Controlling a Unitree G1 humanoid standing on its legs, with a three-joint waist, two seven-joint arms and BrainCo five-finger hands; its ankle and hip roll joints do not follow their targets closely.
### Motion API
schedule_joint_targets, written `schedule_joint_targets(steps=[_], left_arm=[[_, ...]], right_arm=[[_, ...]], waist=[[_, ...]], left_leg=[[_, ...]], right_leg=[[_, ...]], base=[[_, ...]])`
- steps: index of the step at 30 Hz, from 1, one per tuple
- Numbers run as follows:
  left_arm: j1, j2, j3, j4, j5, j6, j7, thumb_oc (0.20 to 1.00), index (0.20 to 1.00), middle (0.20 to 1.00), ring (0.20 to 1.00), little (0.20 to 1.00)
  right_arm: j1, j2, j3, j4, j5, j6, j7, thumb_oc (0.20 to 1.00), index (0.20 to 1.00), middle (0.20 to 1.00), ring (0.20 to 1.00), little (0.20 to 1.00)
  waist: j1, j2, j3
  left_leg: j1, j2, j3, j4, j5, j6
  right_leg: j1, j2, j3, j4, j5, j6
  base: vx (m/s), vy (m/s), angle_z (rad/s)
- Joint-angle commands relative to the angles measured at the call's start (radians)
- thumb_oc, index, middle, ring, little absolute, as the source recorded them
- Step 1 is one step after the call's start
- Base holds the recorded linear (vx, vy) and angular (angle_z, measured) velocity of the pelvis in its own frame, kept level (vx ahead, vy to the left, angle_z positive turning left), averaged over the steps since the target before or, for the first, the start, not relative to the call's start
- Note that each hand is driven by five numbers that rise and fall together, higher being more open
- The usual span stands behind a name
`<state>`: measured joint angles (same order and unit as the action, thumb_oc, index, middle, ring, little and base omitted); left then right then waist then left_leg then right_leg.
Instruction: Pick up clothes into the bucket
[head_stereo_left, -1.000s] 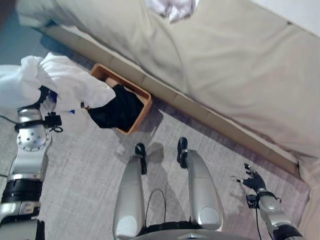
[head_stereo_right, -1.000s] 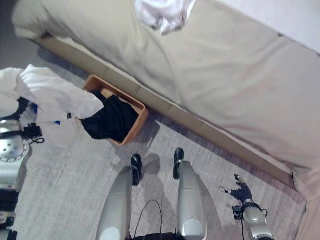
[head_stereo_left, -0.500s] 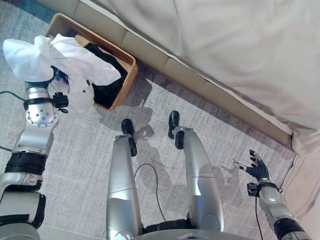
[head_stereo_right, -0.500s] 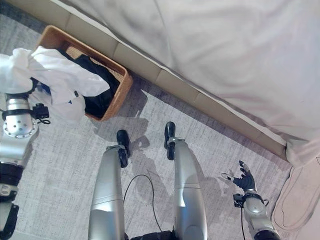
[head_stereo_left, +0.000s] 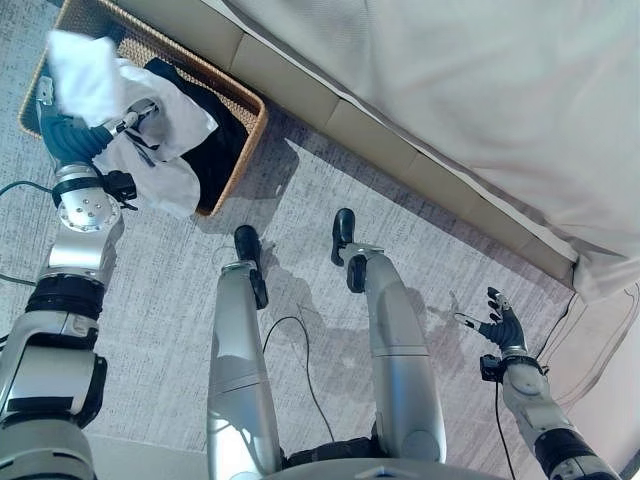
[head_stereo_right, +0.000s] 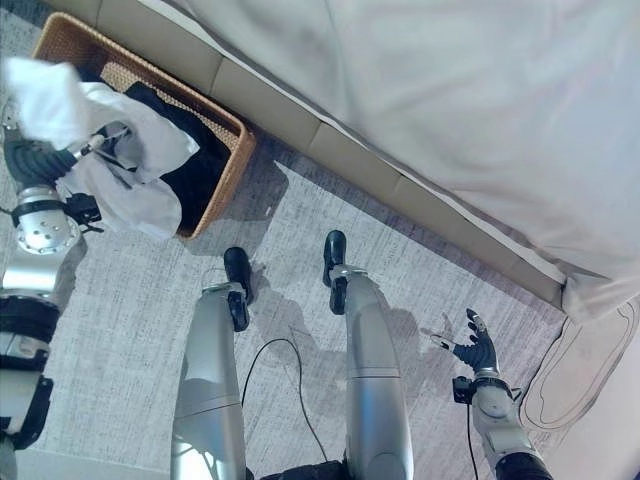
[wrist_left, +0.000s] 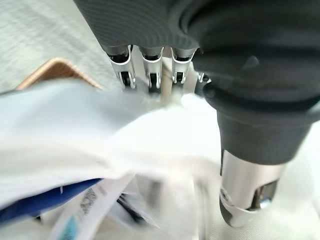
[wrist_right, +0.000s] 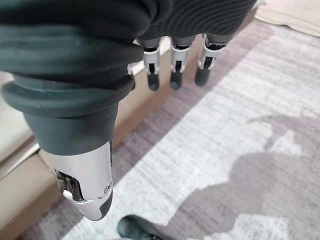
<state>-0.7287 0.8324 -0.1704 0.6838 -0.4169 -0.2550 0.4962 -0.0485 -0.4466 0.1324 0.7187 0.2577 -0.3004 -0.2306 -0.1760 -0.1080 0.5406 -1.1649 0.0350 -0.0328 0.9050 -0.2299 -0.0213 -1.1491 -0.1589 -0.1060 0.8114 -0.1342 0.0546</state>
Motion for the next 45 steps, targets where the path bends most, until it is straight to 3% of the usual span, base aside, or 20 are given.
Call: schedule_joint_targets(steps=[1, 8, 14, 17, 18, 19, 20, 22, 25, 29, 33, 37, 40, 45], left_arm=[[-0.013, 0.024, 0.046, -0.006, -0.058, -0.026, 0.021, 1.0, 1.0, 1.0, 1.0, 1.0], [0.059, 0.026, 0.093, -0.017, -0.04, -0.021, 0.019, 1.0, 1.0, 1.0, 1.0, 1.0], [0.165, -0.029, 0.144, -0.034, -0.01, -0.013, 0.014, 1.0, 1.0, 1.0, 1.0, 1.0], [0.276, -0.136, 0.175, -0.06, 0.031, -0.022, 0.006, 1.0, 1.0, 1.0, 1.0, 1.0], [0.312, -0.164, 0.184, -0.084, 0.053, -0.033, 0.008, 1.0, 1.0, 1.0, 1.0, 1.0], [0.352, -0.197, 0.189, -0.113, 0.068, -0.042, 0.009, 1.0, 1.0, 1.0, 1.0, 1.0], [0.369, -0.23, 0.193, -0.121, 0.082, -0.053, 0.007, 1.0, 1.0, 1.0, 1.0, 1.0], [0.413, -0.285, 0.176, -0.12, 0.126, -0.081, -0.007, 1.0, 1.0, 1.0, 1.0, 1.0], [0.474, -0.363, 0.154, -0.103, 0.118, -0.12, -0.086, 1.0, 1.0, 1.0, 1.0, 1.0], [0.524, -0.429, 0.12, -0.055, 0.12, -0.126, -0.166, 1.0, 1.0, 1.0, 1.0, 1.0], [0.614, -0.515, 0.032, 0.066, 0.244, -0.089, -0.242, 1.0, 1.0, 1.0, 1.0, 1.0], [0.683, -0.563, -0.011, 0.19, 0.336, -0.05, -0.298, 1.0, 1.0, 1.0, 1.0, 1.0], [0.734, -0.58, -0.026, 0.252, 0.392, -0.026, -0.332, 1.0, 1.0, 1.0, 1.0, 1.0], [0.787, -0.559, -0.055, 0.259, 0.445, -0.015, -0.367, 1.0, 1.0, 1.0, 1.0, 1.0]], right_arm=[[0.02, -0.028, 0.026, -0.018, 0.035, -0.012, -0.03, 1.0, 1.0, 1.0, 1.0, 1.0], [0.013, -0.032, 0.032, -0.013, 0.027, -0.007, -0.023, 1.0, 1.0, 1.0, 1.0, 1.0], [-0.004, -0.026, 0.035, -0.005, 0.009, 0.005, -0.032, 1.0, 1.0, 1.0, 1.0, 1.0], [-0.029, -0.021, 0.029, -0.021, 0.002, 0.005, -0.048, 1.0, 1.0, 1.0, 1.0, 1.0], [-0.039, -0.019, 0.022, -0.039, -0.005, 0.002, -0.054, 1.0, 1.0, 1.0, 1.0, 1.0], [-0.037, -0.02, 0.022, -0.049, -0.012, -0.001, -0.055, 1.0, 1.0, 1.0, 1.0, 1.0], [-0.043, -0.017, 0.02, -0.064, -0.016, -0.006, -0.058, 1.0, 1.0, 1.0, 1.0, 1.0], [-0.061, -0.023, 0.017, -0.099, -0.044, -0.022, -0.063, 1.0, 1.0, 1.0, 1.0, 1.0], [-0.077, -0.034, 0.012, -0.153, -0.089, -0.04, -0.065, 1.0, 1.0, 1.0, 1.0, 1.0], [-0.083, -0.039, 0.014, -0.211, -0.155, -0.046, -0.058, 1.0, 1.0, 1.0, 1.0, 1.0], [-0.115, -0.049, 0.012, -0.316, -0.233, -0.036, -0.045, 1.0, 1.0, 1.0, 1.0, 1.0], [-0.156, -0.044, -0.004, -0.346, -0.267, -0.026, -0.051, 1.0, 1.0, 1.0, 1.0, 1.0], [-0.196, -0.079, -0.007, -0.362, -0.349, 0.0, -0.059, 1.0, 1.0, 1.0, 1.0, 1.0], [-0.265, -0.147, -0.029, -0.319, -0.424, 0.046, -0.09, 1.0, 1.0, 1.0, 1.0, 1.0]], waist=[[0.017, -0.016, -0.021], [0.025, -0.003, -0.021], [0.042, 0.02, -0.021], [0.057, 0.033, -0.021], [0.059, 0.035, -0.021], [0.065, 0.039, -0.021], [0.064, 0.036, -0.021], [0.073, 0.038, -0.021], [0.086, 0.043, -0.021], [0.099, 0.05, -0.068], [0.13, 0.061, -0.151], [0.155, 0.072, -0.206], [0.174, 0.08, -0.216], [0.191, 0.096, -0.218]], left_leg=[[0.092, -0.009, 0.005, -0.042, -0.053, 0.02], [0.144, -0.009, 0.007, -0.103, -0.024, 0.01], [0.246, -0.012, 0.018, -0.189, 0.009, 0.001], [0.382, -0.023, 0.04, -0.285, 0.042, -0.007], [0.406, -0.03, 0.048, -0.329, 0.088, -0.004], [0.468, -0.033, 0.044, -0.353, 0.063, -0.008], [0.49, -0.041, 0.055, -0.397, 0.108, -0.006], [0.578, -0.051, 0.056, -0.462, 0.126, -0.009], [0.731, -0.06, 0.069, -0.572, 0.151, -0.01], [0.839, -0.072, 0.079, -0.66, 0.169, -0.006], [0.956, -0.1, 0.08, -0.723, 0.165, 0.002], [1.024, -0.118, 0.065, -0.722, 0.139, 0.025], [1.067, -0.133, 0.046, -0.692, 0.101, 0.052], [1.129, -0.147, -0.008, -0.671, 0.062, 0.081]], right_leg=[[0.099, -0.021, 0.037, -0.086, -0.02, 0.066], [0.146, -0.016, 0.034, -0.133, -0.006, 0.065], [0.231, -0.019, 0.03, -0.188, 0.009, 0.068], [0.359, -0.018, 0.028, -0.274, 0.044, 0.073], [0.38, -0.022, 0.022, -0.317, 0.088, 0.069], [0.438, -0.015, 0.025, -0.335, 0.067, 0.078], [0.464, -0.022, 0.02, -0.385, 0.112, 0.073], [0.55, -0.019, 0.015, -0.449, 0.136, 0.08], [0.692, -0.016, 0.013, -0.544, 0.168, 0.09], [0.796, -0.023, 0.006, -0.619, 0.193, 0.101], [0.925, -0.036, -0.003, -0.687, 0.206, 0.117], [0.969, -0.053, 0.001, -0.63, 0.176, 0.127], [0.971, -0.066, 0.013, -0.493, 0.147, 0.131], [0.937, -0.066, 0.05, -0.327, 0.187, 0.113]], base=[[0.0, 0.0, 0.0], [0.0, -0.004, -0.01], [-0.01, -0.003, 0.0], [-0.05, 0.033, -0.03], [0.0, 0.04, 0.0], [-0.08, 0.034, -0.04], [0.01, 0.029, -0.09], [-0.01, 0.029, -0.05], [0.05, 0.041, -0.08], [0.11, 0.036, -0.03], [0.13, 0.057, 0.02], [0.15, 0.116, 0.08], [0.14, 0.113, 0.07], [0.11, 0.049, 0.34]])
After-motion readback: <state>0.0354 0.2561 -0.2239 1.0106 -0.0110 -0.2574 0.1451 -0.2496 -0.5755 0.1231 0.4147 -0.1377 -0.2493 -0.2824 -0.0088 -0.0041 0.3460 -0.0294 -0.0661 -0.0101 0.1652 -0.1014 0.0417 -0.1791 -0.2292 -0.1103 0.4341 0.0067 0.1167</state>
